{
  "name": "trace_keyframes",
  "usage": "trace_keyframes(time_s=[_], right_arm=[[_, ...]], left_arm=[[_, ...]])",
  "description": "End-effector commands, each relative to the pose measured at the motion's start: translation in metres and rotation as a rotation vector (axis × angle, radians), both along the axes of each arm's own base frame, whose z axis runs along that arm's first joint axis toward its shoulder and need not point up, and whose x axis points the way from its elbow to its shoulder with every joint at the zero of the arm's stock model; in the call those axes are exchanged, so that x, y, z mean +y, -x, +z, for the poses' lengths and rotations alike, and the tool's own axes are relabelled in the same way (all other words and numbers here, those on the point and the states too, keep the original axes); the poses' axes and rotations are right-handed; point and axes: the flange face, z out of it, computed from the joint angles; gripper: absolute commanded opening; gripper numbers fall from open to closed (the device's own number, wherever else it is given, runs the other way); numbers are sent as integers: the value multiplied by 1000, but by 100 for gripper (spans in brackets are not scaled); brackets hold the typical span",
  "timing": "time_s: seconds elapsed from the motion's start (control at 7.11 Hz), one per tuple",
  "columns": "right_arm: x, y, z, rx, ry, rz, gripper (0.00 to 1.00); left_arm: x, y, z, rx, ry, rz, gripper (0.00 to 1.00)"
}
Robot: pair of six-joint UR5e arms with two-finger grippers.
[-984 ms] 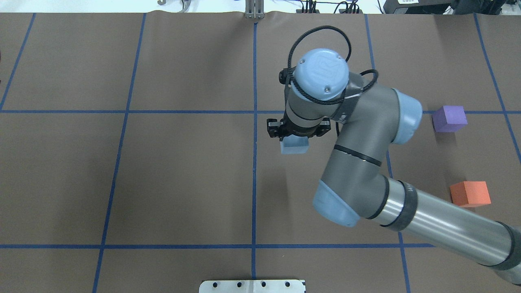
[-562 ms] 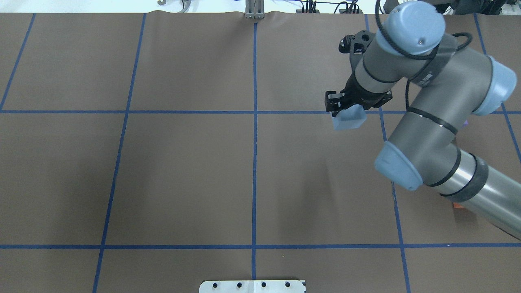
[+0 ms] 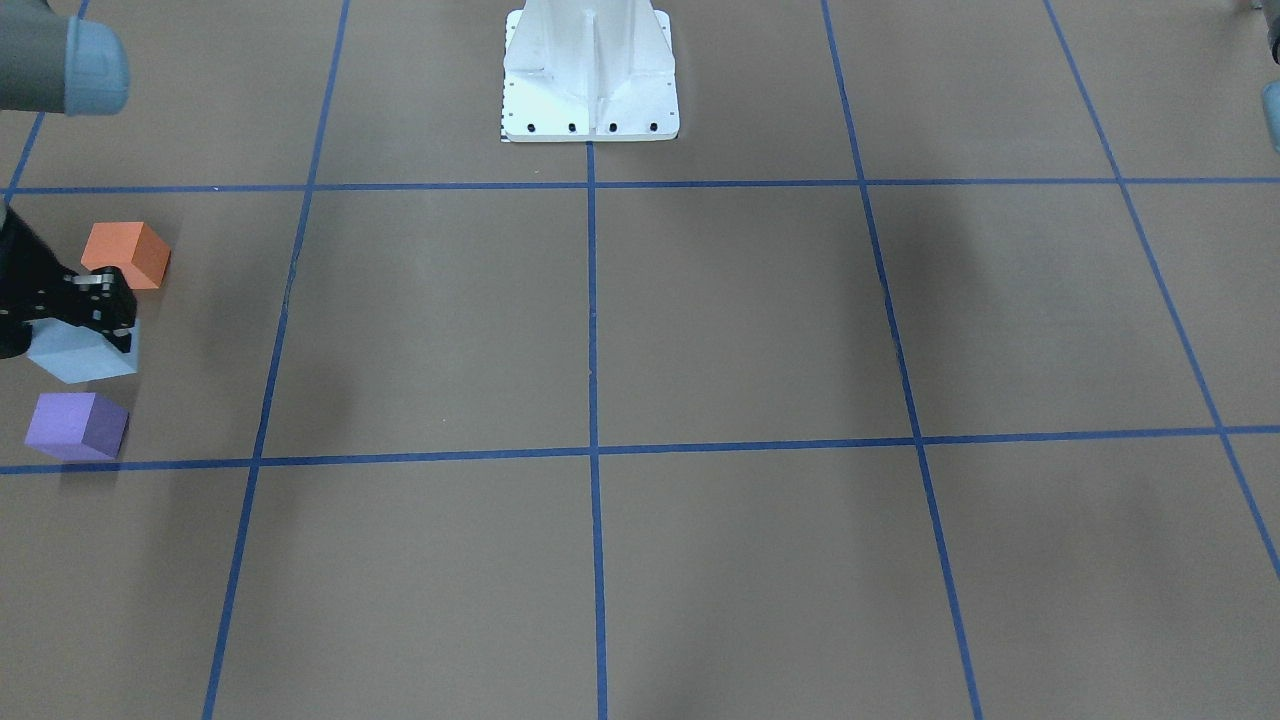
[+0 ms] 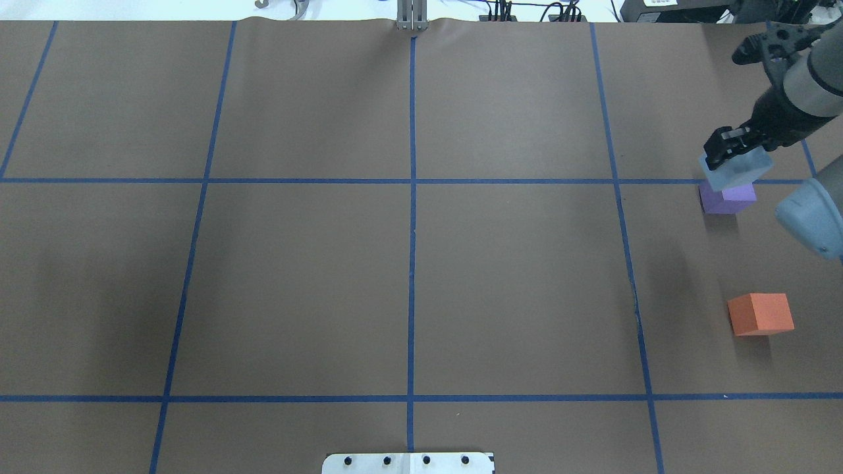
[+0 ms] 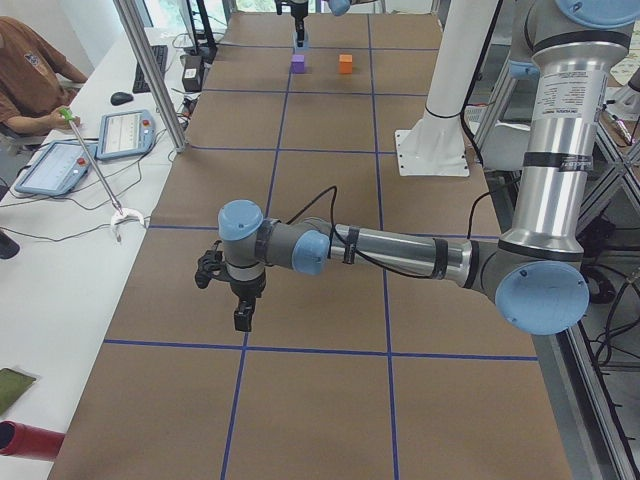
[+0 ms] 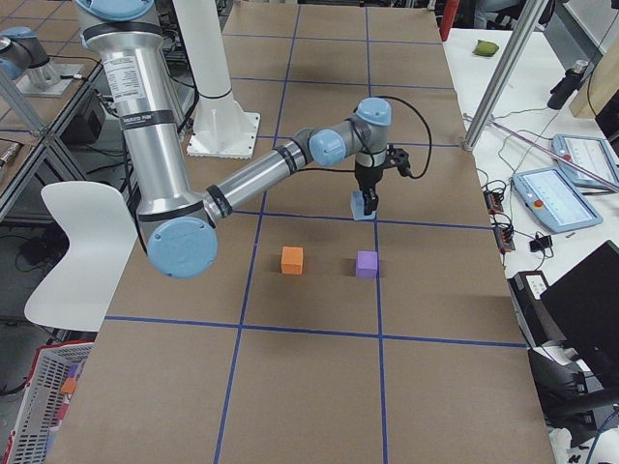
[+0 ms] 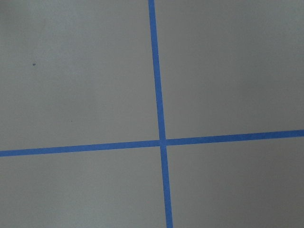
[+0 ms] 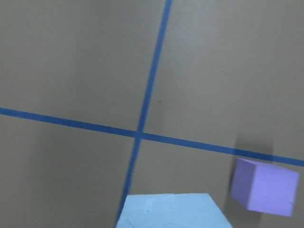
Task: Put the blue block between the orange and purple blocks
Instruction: 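Carry the light blue cube with the right gripper toward the purple cube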
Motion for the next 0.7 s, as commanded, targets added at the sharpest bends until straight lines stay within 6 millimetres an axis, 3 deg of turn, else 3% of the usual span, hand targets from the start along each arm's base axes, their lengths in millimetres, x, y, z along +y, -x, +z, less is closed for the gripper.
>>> trace_keyframes(time_s=[0.0,0.28,0.56], right_arm=[[38,-29,98,-25,14,70,0],[44,-11,118,-54,55,116,0],[59,28,117,-62,125,114,0]], left_arm=[[-2,0,0,-1,-1,5,100],[-3,-1,-1,1,-1,5,100],[-5,-1,-3,-1,-6,5,100]])
